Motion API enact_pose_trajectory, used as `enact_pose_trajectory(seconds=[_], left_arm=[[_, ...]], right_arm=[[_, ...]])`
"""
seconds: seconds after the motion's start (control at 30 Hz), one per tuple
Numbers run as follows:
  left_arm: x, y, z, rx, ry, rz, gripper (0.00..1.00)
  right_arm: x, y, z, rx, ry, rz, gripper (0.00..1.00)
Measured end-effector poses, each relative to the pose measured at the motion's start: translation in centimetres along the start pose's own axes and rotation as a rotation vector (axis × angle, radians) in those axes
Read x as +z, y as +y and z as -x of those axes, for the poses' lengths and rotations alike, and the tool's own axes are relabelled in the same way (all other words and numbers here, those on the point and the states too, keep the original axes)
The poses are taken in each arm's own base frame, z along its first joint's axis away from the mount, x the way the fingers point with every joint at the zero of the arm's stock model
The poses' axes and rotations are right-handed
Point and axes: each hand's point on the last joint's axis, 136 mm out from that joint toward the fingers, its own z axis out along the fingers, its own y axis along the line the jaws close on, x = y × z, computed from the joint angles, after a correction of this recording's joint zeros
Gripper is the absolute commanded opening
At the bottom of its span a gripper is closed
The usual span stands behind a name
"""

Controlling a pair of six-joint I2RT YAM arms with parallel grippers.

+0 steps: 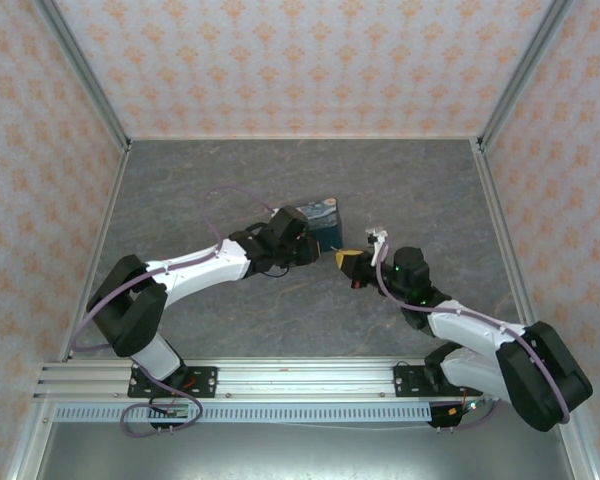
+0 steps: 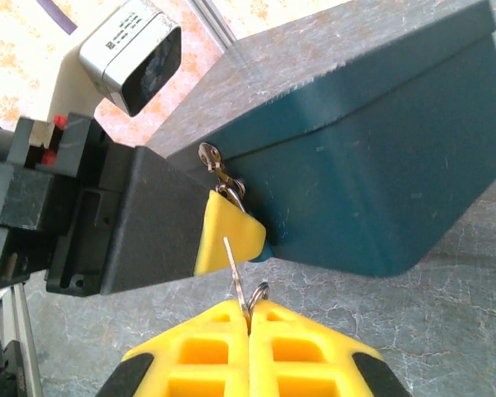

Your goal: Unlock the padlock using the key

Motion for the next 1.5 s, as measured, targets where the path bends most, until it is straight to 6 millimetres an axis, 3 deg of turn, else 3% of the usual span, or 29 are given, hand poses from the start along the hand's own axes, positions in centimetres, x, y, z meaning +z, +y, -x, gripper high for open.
enact_pose_trajectory(seconds=[0.33, 0.8, 1.5], left_arm=[[-0.6, 0.6, 1.0, -0.121, 0.029, 0.012, 0.09], [-0.9, 0.5, 1.5, -0.195, 0.083, -0.024, 0.09], [-0.5, 0.6, 0.9, -0.215, 0.120, -0.030, 0.08]], right_arm=[[2.2, -1.2, -2.9, 0.011, 0.066, -0.002, 0.00], [4.7, -1.5, -5.1, 0.042, 0.079, 0.053, 0.00], [5.5, -0.9, -3.8, 0.033, 0.005, 0.099, 0.00]])
